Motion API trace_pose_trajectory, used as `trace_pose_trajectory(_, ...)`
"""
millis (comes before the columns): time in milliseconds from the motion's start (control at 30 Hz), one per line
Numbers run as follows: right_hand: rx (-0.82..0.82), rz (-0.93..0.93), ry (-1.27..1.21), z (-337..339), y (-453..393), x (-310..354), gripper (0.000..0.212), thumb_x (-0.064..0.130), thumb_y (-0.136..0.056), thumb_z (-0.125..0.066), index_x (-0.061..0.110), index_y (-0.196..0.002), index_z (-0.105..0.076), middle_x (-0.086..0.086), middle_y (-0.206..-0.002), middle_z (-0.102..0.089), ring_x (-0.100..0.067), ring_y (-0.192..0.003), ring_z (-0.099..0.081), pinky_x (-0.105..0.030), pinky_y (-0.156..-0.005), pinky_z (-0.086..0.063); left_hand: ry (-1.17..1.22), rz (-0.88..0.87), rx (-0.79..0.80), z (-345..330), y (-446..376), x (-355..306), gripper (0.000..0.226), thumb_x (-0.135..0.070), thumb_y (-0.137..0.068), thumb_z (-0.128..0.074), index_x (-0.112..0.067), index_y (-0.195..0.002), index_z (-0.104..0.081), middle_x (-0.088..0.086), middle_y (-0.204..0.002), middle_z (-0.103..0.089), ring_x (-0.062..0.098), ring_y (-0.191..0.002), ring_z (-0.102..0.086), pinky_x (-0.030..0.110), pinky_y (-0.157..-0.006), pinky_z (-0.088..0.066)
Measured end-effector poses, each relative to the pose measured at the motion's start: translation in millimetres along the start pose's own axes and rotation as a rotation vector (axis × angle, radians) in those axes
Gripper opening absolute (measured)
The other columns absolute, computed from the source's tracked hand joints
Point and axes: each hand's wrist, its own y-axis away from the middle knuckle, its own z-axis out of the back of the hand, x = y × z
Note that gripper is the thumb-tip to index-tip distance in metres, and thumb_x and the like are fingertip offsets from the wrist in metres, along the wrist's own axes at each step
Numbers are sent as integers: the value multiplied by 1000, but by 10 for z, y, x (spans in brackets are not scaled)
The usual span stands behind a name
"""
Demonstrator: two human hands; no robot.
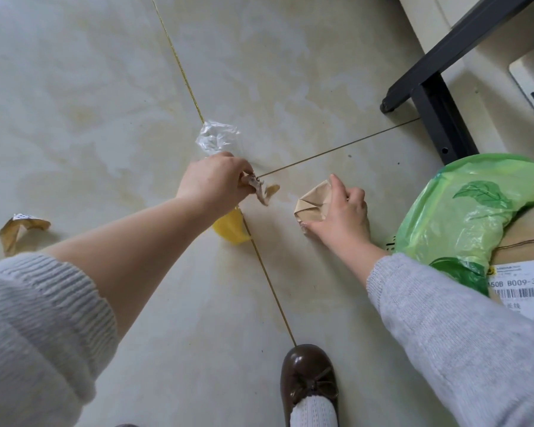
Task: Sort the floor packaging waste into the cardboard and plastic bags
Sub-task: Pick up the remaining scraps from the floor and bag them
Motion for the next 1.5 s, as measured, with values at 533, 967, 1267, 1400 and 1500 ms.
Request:
trace_pose_trajectory(533,-85,-79,-904,677,910,462,10,13,-87,-59,21,-91,-62,1,-85,-62,-16,-77,-56,-20,-54,-40,333,156,-170,1054,698,-524,28,-39,-81,-67,-16,-96,-68,-3,-84,-59,17,-79,-51,24,-62,-33)
trace_pose_trajectory(967,-294,27,-1152,1795,2698,-328,10,18,-88,-56,26,-86,-61,9,-84,-65,-12,-80,-60,-26,-70,-47,541,-50,-214,1793,1957,-2047,22,-32,-78,-71,-15,-92,-69,4,-85,-64,21,-77,-60,39,-79,-54)
trace_pose_trajectory(1267,-575,-177,-1192,2286,3016,-1200,31,13,-88,-44,25,-113,-59,2,-105,-63,-21,-92,-56,-27,-73,-40,719,-67,-169,1469,2172,-3010,18,-28,-80,-71,-14,-89,-64,8,-94,-68,23,-84,-68,43,-75,-59)
trace_pose_trajectory(1400,-581,-221,-1251,2341,2850,-1394,26,14,-90,-43,28,-107,-56,0,-104,-64,-21,-88,-59,-28,-72,-47,803,-28,-173,1283,2033,-3273,20,-26,-80,-71,-15,-92,-59,4,-95,-66,22,-85,-68,42,-73,-59)
trace_pose_trajectory(1500,-528,-194,-1224,2328,2674,-1444,25,14,-92,-43,26,-109,-56,2,-99,-63,-13,-75,-57,-23,-57,-45,737,-31,-193,1140,1926,-3421,24,-30,-78,-71,-20,-90,-53,2,-93,-64,24,-85,-66,43,-74,-58)
